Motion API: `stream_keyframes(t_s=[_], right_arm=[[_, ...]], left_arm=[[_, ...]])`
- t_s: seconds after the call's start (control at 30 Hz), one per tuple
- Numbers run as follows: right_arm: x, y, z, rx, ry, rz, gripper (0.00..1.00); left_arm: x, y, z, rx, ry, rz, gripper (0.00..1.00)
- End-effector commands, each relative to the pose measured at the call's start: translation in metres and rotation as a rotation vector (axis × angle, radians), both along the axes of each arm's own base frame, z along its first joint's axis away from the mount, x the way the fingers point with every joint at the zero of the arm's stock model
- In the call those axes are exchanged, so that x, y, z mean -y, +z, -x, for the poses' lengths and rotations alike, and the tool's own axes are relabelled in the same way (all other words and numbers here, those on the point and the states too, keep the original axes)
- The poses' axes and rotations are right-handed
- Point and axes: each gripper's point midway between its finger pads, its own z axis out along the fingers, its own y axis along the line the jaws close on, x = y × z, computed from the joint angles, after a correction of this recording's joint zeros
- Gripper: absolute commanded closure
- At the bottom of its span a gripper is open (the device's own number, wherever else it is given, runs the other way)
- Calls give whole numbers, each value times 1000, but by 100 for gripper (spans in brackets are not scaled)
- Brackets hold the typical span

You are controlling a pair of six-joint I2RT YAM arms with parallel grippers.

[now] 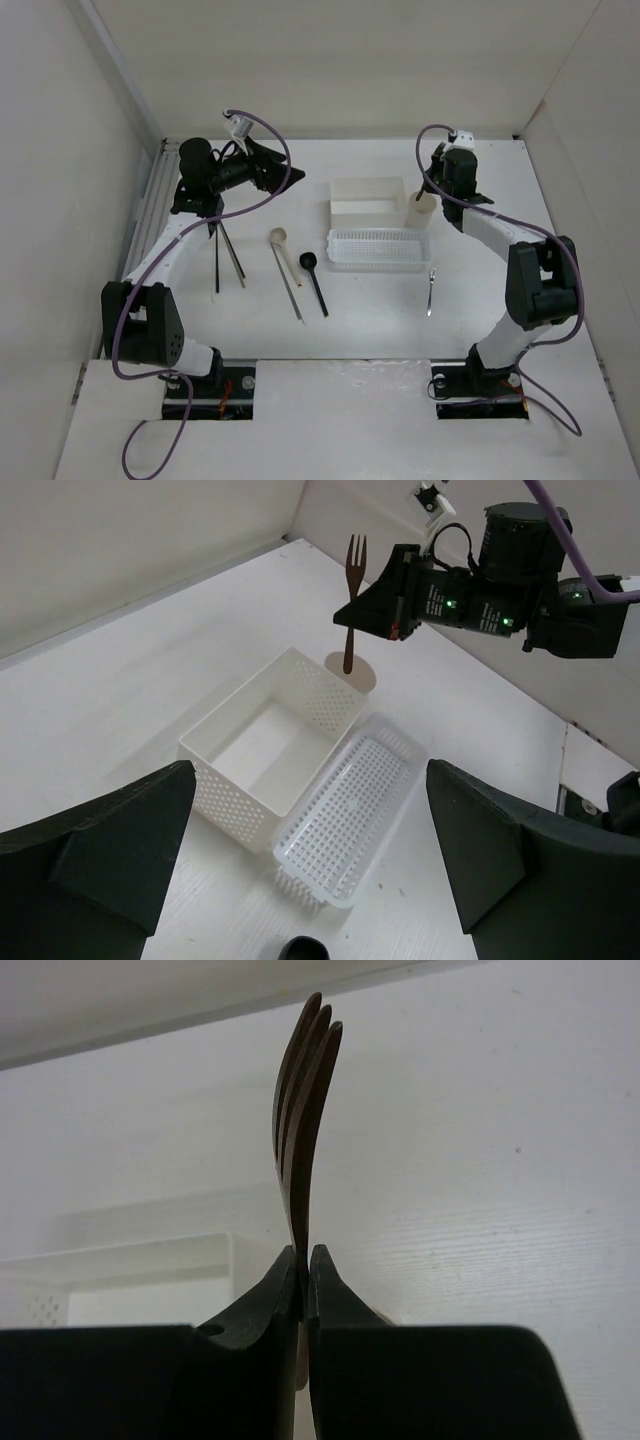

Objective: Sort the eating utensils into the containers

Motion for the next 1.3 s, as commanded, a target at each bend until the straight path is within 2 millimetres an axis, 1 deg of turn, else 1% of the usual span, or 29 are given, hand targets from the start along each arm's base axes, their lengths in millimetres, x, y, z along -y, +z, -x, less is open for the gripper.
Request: stream_keyframes(t_s=[0.0, 0.07, 0.1, 0.13, 0.2, 0.3, 0.33, 0.37, 0.4, 0.43, 0.47, 0.57, 0.6, 0.63, 0.67, 0.73, 0.77, 0.8, 0.83, 0.87, 0.93, 0.97, 1.0, 1.07, 1.1, 1.17, 1.2, 1.23, 1.27], right_arm=[[18, 11, -14, 55, -122, 0, 100], [23, 12, -14, 57, -152, -3, 100], [30, 9, -9, 35, -188, 16, 100], [34, 9, -9, 25, -210, 17, 100], [40, 9, 0, -7, -237, 36, 100], [28, 4, 5, -14, -238, 56, 100], [25, -2, 9, -40, -258, 86, 100], [25, 6, 6, -31, -283, 99, 100], [23, 0, 6, -47, -314, 100, 100], [32, -6, 11, -78, -377, 133, 100], [27, 0, 8, -71, -387, 133, 100], [24, -10, 5, -114, -386, 162, 100], [25, -6, 2, -111, -400, 168, 100], [23, -7, 3, -118, -405, 182, 100], [26, -14, 5, -151, -415, 207, 100], [27, -13, 7, -163, -447, 225, 100], [29, -19, 9, -182, -469, 226, 100], [33, -24, 15, -212, -477, 251, 100], [34, -20, 15, -208, -486, 255, 100], [34, -25, 14, -217, -486, 261, 100], [37, -25, 16, -221, -497, 272, 100], [37, -25, 16, -224, -491, 283, 100], [36, -30, 16, -238, -478, 294, 100], [31, -26, 9, -226, -458, 283, 100], [31, -33, 10, -245, -456, 294, 100], [31, -27, 8, -237, -457, 289, 100], [29, -32, 7, -248, -448, 290, 100], [28, -33, 7, -256, -427, 306, 100], [22, -33, 4, -252, -393, 294, 100]], left_arm=[[-4, 19, 8, 89, 19, -16, 0], [-5, 18, 6, 89, 30, -23, 0], [-5, 18, 6, 89, 30, -23, 0], [-6, 18, 5, 89, 39, -23, 0], [-6, 18, 4, 98, 40, -28, 0], [-7, 19, 2, 107, 49, -27, 0], [-8, 20, 1, 107, 61, -26, 0], [-8, 20, 1, 107, 61, -26, 0], [-8, 20, 1, 107, 61, -26, 0], [-8, 20, 1, 107, 61, -26, 0], [-8, 20, 1, 107, 61, -26, 0], [-9, 20, -1, 107, 71, -26, 0], [-9, 20, -1, 114, 71, -31, 0], [-12, 20, -3, 114, 80, -32, 0], [-12, 21, -3, 123, 80, -30, 0], [-12, 21, -3, 123, 80, -30, 0], [-16, 23, -5, 132, 89, -29, 0], [-17, 23, -6, 132, 99, -29, 0], [-17, 23, -6, 132, 99, -29, 0], [-17, 23, -6, 132, 99, -29, 0], [-17, 25, -7, 143, 99, -27, 0], [-20, 27, -9, 153, 108, -26, 0], [-20, 25, -8, 145, 108, -21, 0], [-20, 22, -8, 145, 108, -21, 0], [-20, 22, -8, 145, 108, -21, 0], [-20, 24, -8, 154, 108, -20, 0], [-20, 24, -6, 154, 108, -20, 0], [-20, 24, -6, 154, 108, -20, 0], [-20, 26, -6, 159, 108, -13, 0]])
